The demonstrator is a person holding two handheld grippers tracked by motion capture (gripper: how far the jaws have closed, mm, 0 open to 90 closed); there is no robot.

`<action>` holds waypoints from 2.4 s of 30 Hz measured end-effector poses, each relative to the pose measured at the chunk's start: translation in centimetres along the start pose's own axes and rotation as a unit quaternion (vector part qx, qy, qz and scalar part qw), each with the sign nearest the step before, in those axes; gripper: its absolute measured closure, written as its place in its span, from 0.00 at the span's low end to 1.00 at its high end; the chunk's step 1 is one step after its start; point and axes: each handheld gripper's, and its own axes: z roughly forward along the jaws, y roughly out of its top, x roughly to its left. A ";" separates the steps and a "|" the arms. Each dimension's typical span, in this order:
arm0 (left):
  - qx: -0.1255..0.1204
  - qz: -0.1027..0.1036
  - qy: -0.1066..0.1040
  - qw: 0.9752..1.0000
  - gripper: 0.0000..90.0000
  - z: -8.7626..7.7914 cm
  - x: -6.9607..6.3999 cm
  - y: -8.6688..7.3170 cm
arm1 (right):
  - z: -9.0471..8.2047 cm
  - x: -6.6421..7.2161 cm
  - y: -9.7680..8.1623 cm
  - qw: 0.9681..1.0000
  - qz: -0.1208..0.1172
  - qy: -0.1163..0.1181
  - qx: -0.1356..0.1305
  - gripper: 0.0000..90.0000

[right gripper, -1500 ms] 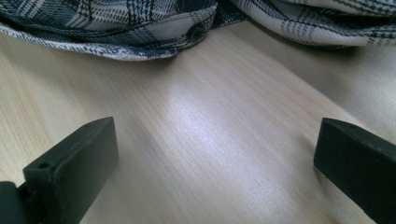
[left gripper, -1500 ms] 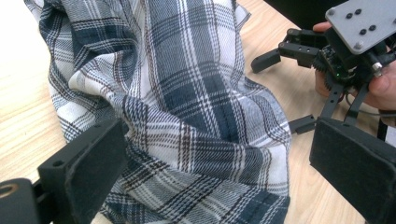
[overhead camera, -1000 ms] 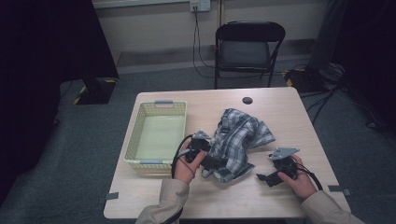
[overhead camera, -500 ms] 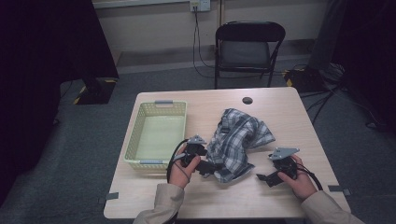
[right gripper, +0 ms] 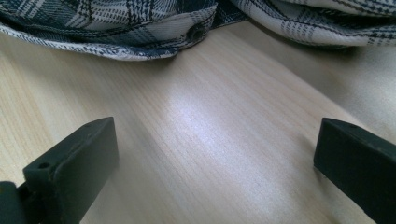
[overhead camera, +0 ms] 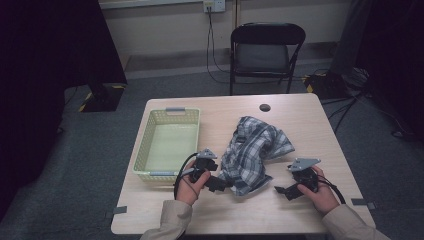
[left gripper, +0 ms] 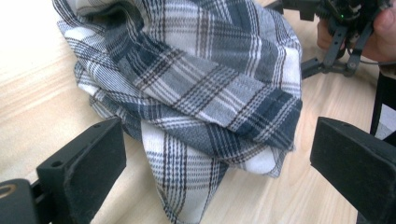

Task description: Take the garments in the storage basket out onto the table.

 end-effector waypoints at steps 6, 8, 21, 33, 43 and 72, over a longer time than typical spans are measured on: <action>0.005 0.008 -0.003 1.000 0.03 -0.2 0.0 -0.3 | 0.0 0.0 0.0 1.000 0.000 0.000 0.000 0.00; 0.007 0.009 -0.002 1.000 0.03 -0.4 -0.1 -0.5 | 0.0 0.0 0.0 1.000 0.000 0.000 0.000 0.00; 0.019 0.028 -0.019 0.999 0.04 -0.8 -0.6 -1.4 | 0.0 0.0 0.0 1.000 0.000 0.000 0.000 0.00; 0.027 0.026 -0.027 0.999 0.04 -1.3 -0.8 -2.4 | 0.0 0.0 0.0 1.000 0.000 0.000 0.000 0.00; 0.028 0.027 -0.032 0.999 0.04 -2.2 -0.7 -3.3 | 0.0 0.0 0.0 1.000 0.000 0.000 0.000 0.00; 0.030 0.026 -0.024 0.999 0.03 -4.4 0.2 -5.2 | 0.0 0.0 0.0 1.000 0.000 0.000 0.000 0.00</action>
